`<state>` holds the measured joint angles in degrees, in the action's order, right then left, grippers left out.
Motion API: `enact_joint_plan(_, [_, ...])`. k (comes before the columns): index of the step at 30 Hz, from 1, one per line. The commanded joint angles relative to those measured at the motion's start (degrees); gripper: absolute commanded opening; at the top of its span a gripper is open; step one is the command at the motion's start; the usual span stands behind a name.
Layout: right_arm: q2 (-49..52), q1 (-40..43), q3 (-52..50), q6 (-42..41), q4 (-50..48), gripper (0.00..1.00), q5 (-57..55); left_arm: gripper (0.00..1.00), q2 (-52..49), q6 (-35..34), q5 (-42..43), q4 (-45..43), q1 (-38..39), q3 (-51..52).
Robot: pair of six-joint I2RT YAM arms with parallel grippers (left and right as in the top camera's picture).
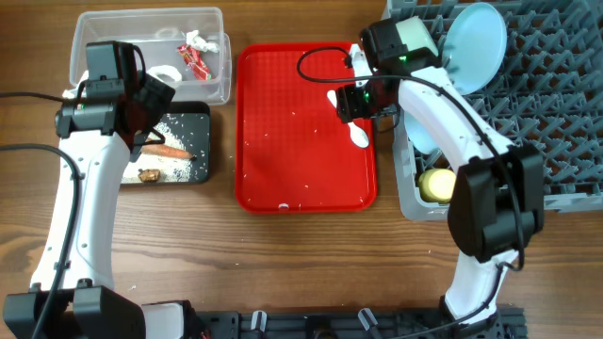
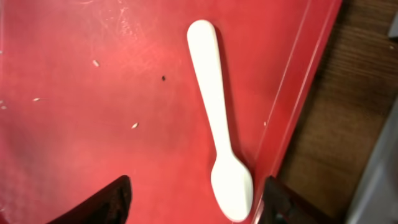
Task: Sort waste into correct bins and load items into the dishwasher rack
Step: 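Reach the right gripper to the white spoon and grasp its handle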
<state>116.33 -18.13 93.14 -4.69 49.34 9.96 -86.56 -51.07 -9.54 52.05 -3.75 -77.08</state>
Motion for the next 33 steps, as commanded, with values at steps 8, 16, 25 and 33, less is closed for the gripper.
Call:
enact_joint_plan(8, [4.8,-0.4,0.2,9.1,-5.4,0.52,-1.2,1.00,0.2,1.2,0.3,0.1,0.2,0.2])
enact_joint_plan(16, [9.2,-0.4,0.1,9.7,-7.7,0.47,-2.4,1.00,0.2,1.2,0.3,0.1,0.2,0.2])
enact_joint_plan(25, [12.6,-0.3,0.1,10.5,-7.6,0.33,-4.2,1.00,0.2,1.2,0.3,0.1,0.2,0.2])
enact_joint_plan(33, [12.7,-0.3,0.1,10.5,-6.7,0.04,-4.0,1.00,0.2,1.2,0.3,0.1,0.2,0.2])
